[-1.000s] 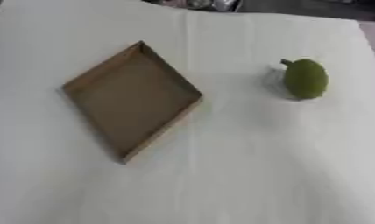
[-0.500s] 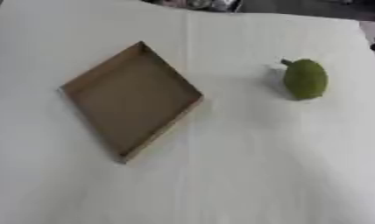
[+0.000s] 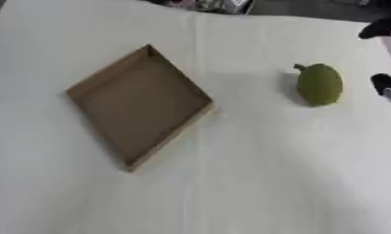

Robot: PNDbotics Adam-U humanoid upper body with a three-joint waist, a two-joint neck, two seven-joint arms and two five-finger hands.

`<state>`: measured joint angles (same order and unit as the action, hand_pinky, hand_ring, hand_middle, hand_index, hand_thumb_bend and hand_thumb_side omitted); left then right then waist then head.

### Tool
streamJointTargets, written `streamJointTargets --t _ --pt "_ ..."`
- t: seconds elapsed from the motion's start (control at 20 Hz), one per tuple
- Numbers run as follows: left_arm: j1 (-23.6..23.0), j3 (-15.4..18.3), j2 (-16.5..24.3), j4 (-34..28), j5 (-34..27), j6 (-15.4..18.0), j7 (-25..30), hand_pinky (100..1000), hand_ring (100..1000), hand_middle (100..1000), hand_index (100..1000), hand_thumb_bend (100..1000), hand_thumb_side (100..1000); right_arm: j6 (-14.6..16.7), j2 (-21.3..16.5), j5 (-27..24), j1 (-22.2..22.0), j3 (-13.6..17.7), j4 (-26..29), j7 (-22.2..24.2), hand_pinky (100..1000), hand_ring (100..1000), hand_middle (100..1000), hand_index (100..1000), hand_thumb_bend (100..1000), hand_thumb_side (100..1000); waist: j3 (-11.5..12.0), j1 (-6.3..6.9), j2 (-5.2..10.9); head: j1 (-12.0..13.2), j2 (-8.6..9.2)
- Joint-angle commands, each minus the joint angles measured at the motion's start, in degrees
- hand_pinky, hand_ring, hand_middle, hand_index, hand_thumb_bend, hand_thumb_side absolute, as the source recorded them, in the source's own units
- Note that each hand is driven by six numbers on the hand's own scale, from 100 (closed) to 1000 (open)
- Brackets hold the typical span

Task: Pick up objects on the table and place them in the box.

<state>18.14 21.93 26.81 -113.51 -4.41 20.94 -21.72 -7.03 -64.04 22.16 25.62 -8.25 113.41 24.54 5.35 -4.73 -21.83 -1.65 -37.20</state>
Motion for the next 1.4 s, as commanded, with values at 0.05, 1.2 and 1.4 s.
streamJointTargets --t 0.05,1.2,1.4 --pt "0.4 -0.1 1.0 -1.1 -0.3 0.0 0.4 636 693 646 815 100 602 -2.8 -1.2 -2.4 2.1 -1.6 -1.7 0.5 949 982 883 972 100 216 0.2 0.27 1.34 -0.5 0.28" --pt "0.7 -0.7 0.3 -1.1 -1.1 -0.6 2.0 633 698 649 814 100 599 -11.5 11.0 2.9 16.1 -10.9 -25.0 5.9 961 983 905 1000 100 289 1.6 0.43 0.99 -1.3 0.36" --pt "0.7 -0.8 0.3 -1.1 -1.2 -0.6 2.1 633 698 649 814 100 598 -10.1 11.9 4.0 16.4 -10.7 -28.4 6.1 961 982 906 1000 100 297 1.6 0.46 0.93 -1.2 0.45"
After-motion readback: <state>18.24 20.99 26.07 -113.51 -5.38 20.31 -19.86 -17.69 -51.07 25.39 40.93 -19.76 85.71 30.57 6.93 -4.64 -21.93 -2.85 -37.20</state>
